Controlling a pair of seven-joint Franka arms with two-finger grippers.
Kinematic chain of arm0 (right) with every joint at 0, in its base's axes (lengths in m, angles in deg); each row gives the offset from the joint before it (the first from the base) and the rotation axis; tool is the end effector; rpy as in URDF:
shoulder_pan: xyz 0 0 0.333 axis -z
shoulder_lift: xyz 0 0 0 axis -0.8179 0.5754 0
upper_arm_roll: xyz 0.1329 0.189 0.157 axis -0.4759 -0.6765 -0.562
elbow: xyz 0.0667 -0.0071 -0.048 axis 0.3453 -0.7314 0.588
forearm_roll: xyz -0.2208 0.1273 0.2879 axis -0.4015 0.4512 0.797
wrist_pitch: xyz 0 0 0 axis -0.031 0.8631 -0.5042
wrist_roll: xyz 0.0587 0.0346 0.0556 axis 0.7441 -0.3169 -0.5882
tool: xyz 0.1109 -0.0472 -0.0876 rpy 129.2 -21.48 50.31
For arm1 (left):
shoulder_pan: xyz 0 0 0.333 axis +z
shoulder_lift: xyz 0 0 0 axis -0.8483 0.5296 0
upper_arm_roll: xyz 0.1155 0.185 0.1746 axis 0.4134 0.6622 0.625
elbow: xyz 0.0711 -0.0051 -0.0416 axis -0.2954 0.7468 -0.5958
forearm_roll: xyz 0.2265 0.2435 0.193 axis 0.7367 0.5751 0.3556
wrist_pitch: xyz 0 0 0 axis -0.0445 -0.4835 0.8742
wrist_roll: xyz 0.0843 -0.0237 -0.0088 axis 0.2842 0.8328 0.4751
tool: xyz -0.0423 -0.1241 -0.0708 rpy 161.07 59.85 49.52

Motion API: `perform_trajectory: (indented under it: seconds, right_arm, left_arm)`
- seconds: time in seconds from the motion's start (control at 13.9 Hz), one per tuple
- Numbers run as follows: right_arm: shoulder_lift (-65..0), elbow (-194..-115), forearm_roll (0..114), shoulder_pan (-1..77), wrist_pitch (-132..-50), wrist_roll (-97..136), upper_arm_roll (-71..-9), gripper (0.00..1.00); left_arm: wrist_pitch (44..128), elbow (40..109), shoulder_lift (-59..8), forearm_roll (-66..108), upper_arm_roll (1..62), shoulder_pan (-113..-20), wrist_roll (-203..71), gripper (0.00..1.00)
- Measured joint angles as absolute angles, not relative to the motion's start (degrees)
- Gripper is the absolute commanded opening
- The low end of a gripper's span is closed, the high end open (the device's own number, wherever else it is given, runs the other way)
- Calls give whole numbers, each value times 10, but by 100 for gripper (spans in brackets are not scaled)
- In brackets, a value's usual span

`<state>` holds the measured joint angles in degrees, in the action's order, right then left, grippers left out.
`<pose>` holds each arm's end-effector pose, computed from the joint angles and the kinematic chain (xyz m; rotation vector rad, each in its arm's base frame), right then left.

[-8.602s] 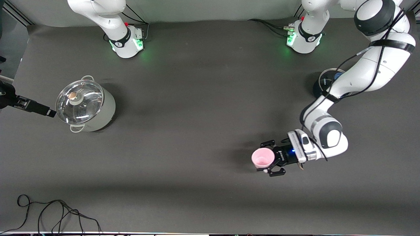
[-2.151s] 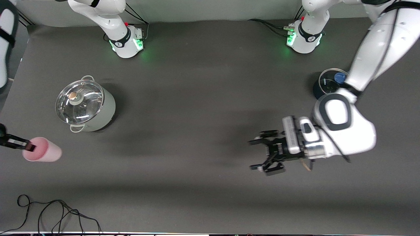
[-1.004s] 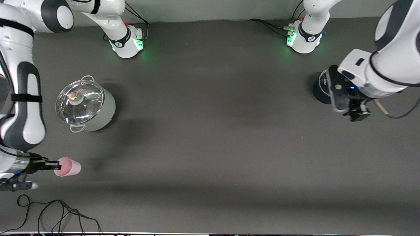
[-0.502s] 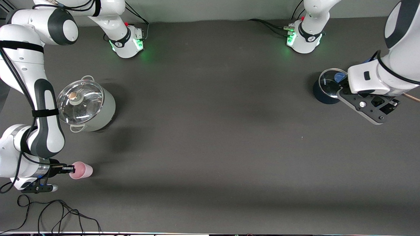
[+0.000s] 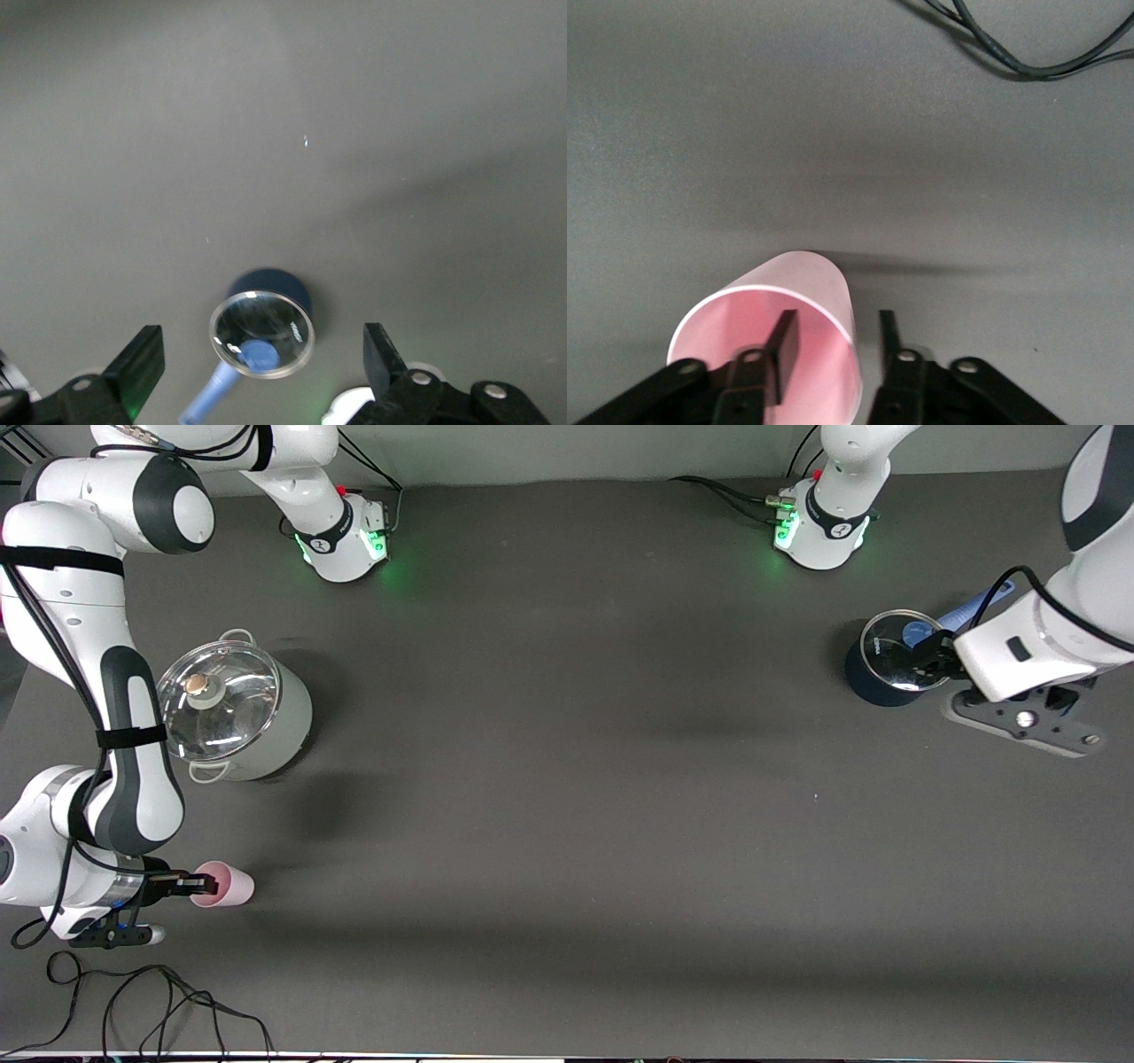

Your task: Transfer pink cup from left to right arm

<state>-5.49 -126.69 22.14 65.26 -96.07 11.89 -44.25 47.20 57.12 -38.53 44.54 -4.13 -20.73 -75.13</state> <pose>0.7045 -0.1371 0.1739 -3.1247 -0.0155 0.0138 0.5503 -0.0780 0.5159 -2.9903 0.4652 0.2852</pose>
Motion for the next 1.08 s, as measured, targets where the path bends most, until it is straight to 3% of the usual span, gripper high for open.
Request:
perform_trajectory:
  seconds: [0.43,1.08]
  right_arm:
    - [-89,-1244,221,649,-903,119,-443,99]
    - [-264,-1248,221,632,-694,168,-443,100]
  left_arm:
    - [441,564,-386,444,-38,-193,-657,100]
    - [441,568,-385,437,-43,-188,-651,100]
